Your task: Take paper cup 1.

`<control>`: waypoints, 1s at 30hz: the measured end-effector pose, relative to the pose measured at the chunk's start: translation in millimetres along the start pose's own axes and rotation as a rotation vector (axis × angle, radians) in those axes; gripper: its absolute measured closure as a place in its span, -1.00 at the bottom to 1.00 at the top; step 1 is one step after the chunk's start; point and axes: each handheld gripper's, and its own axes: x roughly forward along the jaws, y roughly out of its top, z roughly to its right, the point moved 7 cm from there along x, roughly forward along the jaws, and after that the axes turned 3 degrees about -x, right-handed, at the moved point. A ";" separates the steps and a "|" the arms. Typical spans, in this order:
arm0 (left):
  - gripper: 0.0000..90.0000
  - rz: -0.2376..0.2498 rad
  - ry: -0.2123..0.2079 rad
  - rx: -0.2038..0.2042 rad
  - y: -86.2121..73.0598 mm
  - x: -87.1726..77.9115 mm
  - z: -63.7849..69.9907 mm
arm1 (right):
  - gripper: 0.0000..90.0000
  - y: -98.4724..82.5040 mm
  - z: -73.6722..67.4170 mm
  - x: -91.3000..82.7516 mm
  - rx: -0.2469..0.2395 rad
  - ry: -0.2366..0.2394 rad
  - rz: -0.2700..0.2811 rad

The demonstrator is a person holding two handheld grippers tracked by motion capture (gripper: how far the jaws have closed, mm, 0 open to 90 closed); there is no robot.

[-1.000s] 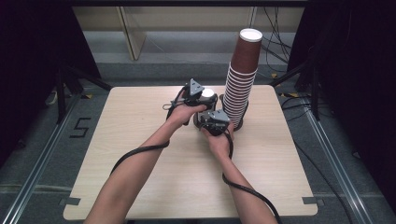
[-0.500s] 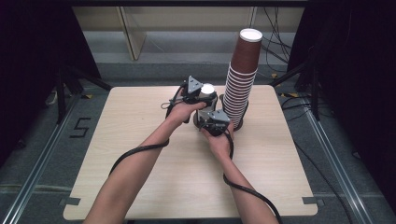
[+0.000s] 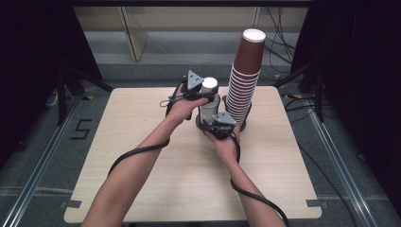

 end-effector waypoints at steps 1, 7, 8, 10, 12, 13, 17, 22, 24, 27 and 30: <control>-0.25 0.002 0.002 0.005 1.8 -1.1 -0.1 | -0.40 0.5 1.1 -1.5 -0.018 0.002 0.005; -0.25 0.030 -0.006 0.000 14.4 -6.6 2.9 | -0.43 1.8 -1.4 -11.6 0.010 0.018 -0.005; -0.25 0.030 -0.008 0.003 16.0 -7.5 3.6 | -0.43 3.4 0.8 -11.2 -0.021 0.015 0.016; -0.25 0.037 -0.007 0.006 19.6 -10.2 4.5 | -0.44 2.7 -1.2 -16.3 0.004 0.023 0.001; -0.25 0.038 -0.006 0.005 21.1 -12.1 4.8 | -0.44 3.3 -0.2 -17.2 -0.008 0.026 0.011; -0.25 0.037 -0.002 0.011 23.1 -16.2 4.5 | -0.46 2.1 -0.7 -22.7 -0.008 0.044 0.001; -0.25 0.028 0.000 0.010 26.5 -27.7 2.2 | -0.49 0.0 -0.5 -35.7 -0.013 0.065 -0.016; -0.25 0.014 -0.011 0.015 28.0 -47.5 3.0 | -0.51 -0.4 8.3 -55.3 -0.048 0.092 -0.026; -0.25 0.007 -0.014 0.017 26.9 -51.6 4.4 | -0.51 -2.4 12.3 -62.8 -0.044 0.090 -0.014; -0.25 -0.020 -0.029 0.038 21.1 -66.8 10.3 | -0.52 -9.0 19.0 -74.8 -0.063 0.100 -0.029; -0.25 -0.039 -0.036 0.048 14.5 -77.1 15.6 | -0.53 -15.7 23.6 -87.3 -0.058 0.105 -0.045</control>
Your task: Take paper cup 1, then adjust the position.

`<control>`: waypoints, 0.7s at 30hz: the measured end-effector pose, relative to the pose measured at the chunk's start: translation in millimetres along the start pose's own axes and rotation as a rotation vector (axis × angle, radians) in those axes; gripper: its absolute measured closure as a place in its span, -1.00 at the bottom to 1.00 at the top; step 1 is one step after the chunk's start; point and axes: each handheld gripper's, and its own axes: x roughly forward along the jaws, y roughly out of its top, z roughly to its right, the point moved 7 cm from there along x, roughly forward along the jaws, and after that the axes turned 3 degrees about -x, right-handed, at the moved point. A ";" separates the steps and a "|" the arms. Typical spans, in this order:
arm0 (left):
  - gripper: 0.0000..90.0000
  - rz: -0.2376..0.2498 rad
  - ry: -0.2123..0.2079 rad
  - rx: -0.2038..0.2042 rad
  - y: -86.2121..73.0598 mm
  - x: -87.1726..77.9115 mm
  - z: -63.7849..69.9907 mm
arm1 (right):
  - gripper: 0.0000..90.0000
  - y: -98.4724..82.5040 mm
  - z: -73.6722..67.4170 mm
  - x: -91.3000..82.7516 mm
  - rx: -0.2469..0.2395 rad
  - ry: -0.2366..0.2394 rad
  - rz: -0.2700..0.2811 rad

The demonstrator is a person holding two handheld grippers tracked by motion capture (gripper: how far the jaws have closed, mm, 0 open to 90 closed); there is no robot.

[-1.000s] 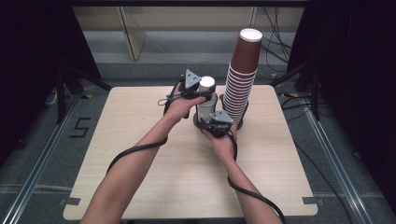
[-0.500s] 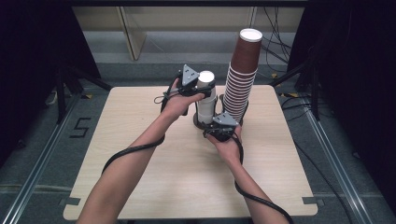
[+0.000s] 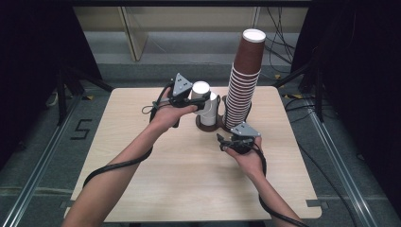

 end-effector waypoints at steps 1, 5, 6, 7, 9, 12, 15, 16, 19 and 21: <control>-0.25 -0.007 -0.005 0.004 -2.6 -3.2 2.3 | -0.53 -2.0 0.5 -4.4 -0.002 0.003 -0.001; -0.25 -0.025 -0.007 0.021 -10.0 -14.1 7.6 | -0.54 -8.2 5.1 -17.9 -0.011 0.002 -0.005; -0.25 -0.037 -0.013 0.017 -13.7 -20.8 9.8 | -0.54 -12.3 7.9 -27.3 -0.006 -0.007 -0.001; -0.26 -0.037 -0.013 0.017 -13.7 -20.8 9.8 | -0.55 -13.3 8.7 -30.2 -0.002 -0.002 0.000; -0.25 -0.061 -0.024 0.027 -20.6 -32.9 15.0 | -0.55 -15.1 8.7 -37.4 0.020 0.001 0.008; -0.25 -0.084 -0.030 0.038 -27.4 -42.0 19.6 | -0.56 -16.7 3.5 -43.2 0.057 0.023 0.018; -0.26 -0.108 -0.043 0.046 -38.1 -52.0 26.8 | -0.57 -20.3 -8.9 -49.6 0.083 0.075 0.022; -0.26 -0.121 -0.055 0.048 -46.9 -57.7 32.2 | -0.57 -20.9 -14.1 -52.9 0.050 0.087 0.034; -0.26 -0.142 -0.072 0.051 -58.4 -64.6 38.7 | -0.58 -23.3 -28.6 -57.4 0.073 0.131 0.017; -0.26 -0.155 -0.081 0.055 -64.4 -68.2 41.6 | -0.58 -22.5 -33.6 -58.4 0.045 0.137 0.033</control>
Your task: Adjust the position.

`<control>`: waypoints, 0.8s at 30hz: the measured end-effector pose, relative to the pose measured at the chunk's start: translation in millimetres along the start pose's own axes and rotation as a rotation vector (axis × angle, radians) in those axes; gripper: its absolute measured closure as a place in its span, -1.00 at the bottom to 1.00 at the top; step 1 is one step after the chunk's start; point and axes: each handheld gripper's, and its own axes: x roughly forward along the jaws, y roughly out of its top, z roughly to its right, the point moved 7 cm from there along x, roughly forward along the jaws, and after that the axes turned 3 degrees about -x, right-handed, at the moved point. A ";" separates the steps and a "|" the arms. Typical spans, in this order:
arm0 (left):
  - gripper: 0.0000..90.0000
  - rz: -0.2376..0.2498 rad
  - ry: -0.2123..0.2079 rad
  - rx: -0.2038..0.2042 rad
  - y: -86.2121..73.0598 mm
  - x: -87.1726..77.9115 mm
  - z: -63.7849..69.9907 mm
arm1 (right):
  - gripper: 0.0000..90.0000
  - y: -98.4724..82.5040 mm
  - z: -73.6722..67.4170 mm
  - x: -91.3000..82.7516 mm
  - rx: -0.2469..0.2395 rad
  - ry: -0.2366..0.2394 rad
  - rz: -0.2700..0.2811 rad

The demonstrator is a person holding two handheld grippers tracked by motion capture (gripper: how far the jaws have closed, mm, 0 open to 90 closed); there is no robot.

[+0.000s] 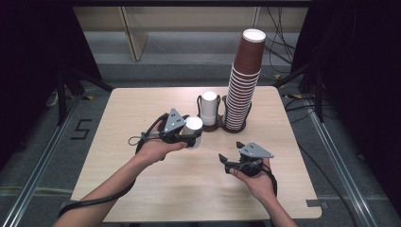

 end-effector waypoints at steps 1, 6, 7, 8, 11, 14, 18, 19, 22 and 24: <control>-0.26 -0.010 -0.003 0.006 -2.9 -1.3 1.6 | -0.58 0.1 -5.0 -0.5 0.017 0.021 -0.002; -0.26 -0.020 -0.016 0.019 -12.0 -5.3 8.8 | -0.58 2.0 -19.9 -1.1 0.035 0.054 0.017; -0.26 -0.023 -0.023 0.015 -15.8 -6.5 12.3 | -0.58 2.4 -26.7 -0.3 0.036 0.079 0.028; -0.26 -0.026 -0.025 0.013 -17.3 -7.1 14.2 | -0.58 2.0 -29.5 -1.7 0.028 0.084 0.015; -0.26 -0.030 -0.033 0.014 -19.2 -7.9 18.1 | -0.59 4.2 -36.3 -1.4 0.027 0.097 0.033; -0.26 -0.041 -0.053 0.013 -21.4 -6.4 24.7 | -0.59 9.6 -46.0 -1.4 0.034 0.128 0.050; -0.26 -0.060 -0.069 0.013 -23.8 -1.1 30.0 | -0.59 11.5 -52.2 -1.6 0.052 0.150 0.051; -0.26 -0.065 -0.076 0.004 -24.8 1.0 31.7 | -0.59 12.2 -51.8 -1.2 0.041 0.148 0.058; -0.26 -0.079 -0.100 -0.017 -27.4 7.9 37.2 | -0.59 15.2 -51.7 1.0 0.034 0.152 0.079; -0.26 -0.084 -0.114 -0.012 -28.4 12.2 41.5 | -0.59 17.9 -55.4 3.5 0.052 0.173 0.091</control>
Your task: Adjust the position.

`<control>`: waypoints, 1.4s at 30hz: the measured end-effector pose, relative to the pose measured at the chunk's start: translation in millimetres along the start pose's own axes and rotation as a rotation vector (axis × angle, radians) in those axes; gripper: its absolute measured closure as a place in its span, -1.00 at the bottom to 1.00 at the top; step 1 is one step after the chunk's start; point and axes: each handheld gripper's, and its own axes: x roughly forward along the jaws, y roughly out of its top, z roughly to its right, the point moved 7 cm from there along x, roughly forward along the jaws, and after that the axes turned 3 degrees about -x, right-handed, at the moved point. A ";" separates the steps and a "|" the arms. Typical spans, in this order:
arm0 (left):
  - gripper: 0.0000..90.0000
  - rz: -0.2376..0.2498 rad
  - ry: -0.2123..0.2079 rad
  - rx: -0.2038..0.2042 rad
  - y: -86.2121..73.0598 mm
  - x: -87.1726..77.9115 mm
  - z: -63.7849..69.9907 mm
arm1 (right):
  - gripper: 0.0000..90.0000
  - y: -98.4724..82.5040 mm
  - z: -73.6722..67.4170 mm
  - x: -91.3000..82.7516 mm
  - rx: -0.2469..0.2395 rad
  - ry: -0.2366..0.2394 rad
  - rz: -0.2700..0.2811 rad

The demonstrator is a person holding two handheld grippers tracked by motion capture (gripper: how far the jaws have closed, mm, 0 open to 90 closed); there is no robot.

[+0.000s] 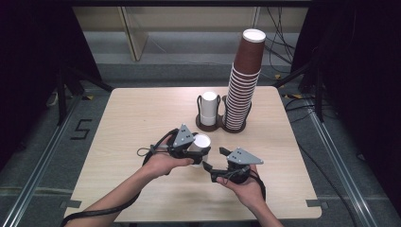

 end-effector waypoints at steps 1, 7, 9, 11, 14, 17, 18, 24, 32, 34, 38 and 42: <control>-0.26 0.000 -0.005 -0.002 0.1 1.9 2.0 | -0.59 0.3 -0.7 -0.3 -0.001 0.000 -0.013; -0.26 0.015 -0.021 -0.012 5.6 9.4 10.9 | -0.58 2.2 -1.4 4.8 0.011 0.007 -0.016; -0.26 0.014 -0.029 -0.016 7.0 11.1 13.7 | -0.58 2.3 -0.6 5.4 0.014 -0.004 -0.020; -0.26 0.015 -0.033 -0.011 8.3 12.6 16.3 | -0.57 2.0 -1.1 6.9 0.028 0.001 -0.019; -0.26 0.021 -0.040 -0.013 9.7 13.9 18.7 | -0.56 -0.1 1.4 9.7 -0.004 -0.014 -0.020; -0.26 0.015 -0.044 -0.010 9.5 15.7 22.1 | -0.54 -2.2 1.6 10.8 0.021 -0.014 -0.016; -0.26 0.020 -0.050 -0.012 9.7 16.5 23.4 | -0.53 -3.5 1.7 10.4 0.026 -0.022 -0.027; -0.26 0.027 -0.052 -0.013 13.0 16.8 26.7 | -0.48 -1.9 6.8 9.4 -0.005 -0.050 -0.004; -0.29 0.053 -0.072 -0.032 13.7 18.3 25.8 | -0.37 -1.2 7.0 7.0 0.068 -0.036 0.015; -0.31 0.064 -0.071 -0.050 14.0 18.1 24.9 | -0.35 -1.0 7.6 5.4 0.096 -0.048 0.011; -0.38 0.098 -0.073 -0.037 17.7 15.7 25.1 | -0.33 0.6 6.8 6.0 0.112 -0.022 0.020; -0.52 0.128 -0.066 -0.018 21.8 12.9 24.5 | -0.32 -0.1 8.4 6.0 0.105 -0.030 0.017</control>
